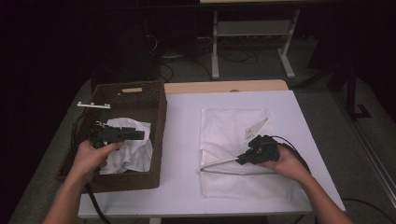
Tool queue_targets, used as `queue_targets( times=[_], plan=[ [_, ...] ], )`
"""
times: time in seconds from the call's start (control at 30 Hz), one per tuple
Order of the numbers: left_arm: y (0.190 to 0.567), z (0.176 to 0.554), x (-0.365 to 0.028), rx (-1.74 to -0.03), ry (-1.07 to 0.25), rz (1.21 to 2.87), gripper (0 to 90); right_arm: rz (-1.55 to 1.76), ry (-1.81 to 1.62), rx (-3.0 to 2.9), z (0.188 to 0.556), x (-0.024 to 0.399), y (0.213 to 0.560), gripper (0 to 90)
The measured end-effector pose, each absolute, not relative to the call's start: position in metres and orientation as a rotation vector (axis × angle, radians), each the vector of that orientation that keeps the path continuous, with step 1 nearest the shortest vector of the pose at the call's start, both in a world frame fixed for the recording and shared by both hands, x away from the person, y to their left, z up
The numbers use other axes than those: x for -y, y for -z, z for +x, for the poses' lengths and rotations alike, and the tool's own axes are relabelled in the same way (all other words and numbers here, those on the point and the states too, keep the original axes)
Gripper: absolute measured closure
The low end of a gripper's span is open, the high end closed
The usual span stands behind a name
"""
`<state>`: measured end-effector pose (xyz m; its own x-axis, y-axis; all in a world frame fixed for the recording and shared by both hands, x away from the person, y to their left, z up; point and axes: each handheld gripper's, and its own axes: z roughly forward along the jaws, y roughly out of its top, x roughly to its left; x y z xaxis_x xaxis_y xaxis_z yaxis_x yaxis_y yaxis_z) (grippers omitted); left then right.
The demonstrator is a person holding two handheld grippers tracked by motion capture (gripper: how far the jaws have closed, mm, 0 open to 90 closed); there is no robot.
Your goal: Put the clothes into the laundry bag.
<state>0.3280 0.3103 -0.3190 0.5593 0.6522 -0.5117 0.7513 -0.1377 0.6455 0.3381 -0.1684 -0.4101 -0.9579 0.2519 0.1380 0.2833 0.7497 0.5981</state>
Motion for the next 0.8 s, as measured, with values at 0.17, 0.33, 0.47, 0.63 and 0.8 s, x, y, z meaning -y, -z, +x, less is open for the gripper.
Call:
queue_targets(
  times=[0.17, 0.33, 0.47, 0.63, 0.8],
  plan=[
    [0.318, 0.331, -0.332, -1.218, 0.038, 1.886, 20.9, -0.440, 1.002, 2.898, 0.341, 0.167, 0.408, 86.7],
    [0.321, 0.333, -0.348, -1.332, -0.062, 1.938, 19.8, -0.438, 0.998, 2.897, 0.344, 0.165, 0.409, 86.7],
    [0.327, 0.334, -0.357, -1.418, -0.145, 1.972, 19.1, -0.445, 0.996, 2.895, 0.345, 0.165, 0.411, 86.7],
    [0.340, 0.337, -0.351, -1.463, -0.210, 2.085, 17.8, -0.450, 0.999, 2.893, 0.347, 0.165, 0.412, 86.7],
    [0.348, 0.346, -0.335, -1.468, -0.181, 2.220, 11.6, -0.455, 1.002, 2.889, 0.348, 0.166, 0.412, 86.7]
  ],
)
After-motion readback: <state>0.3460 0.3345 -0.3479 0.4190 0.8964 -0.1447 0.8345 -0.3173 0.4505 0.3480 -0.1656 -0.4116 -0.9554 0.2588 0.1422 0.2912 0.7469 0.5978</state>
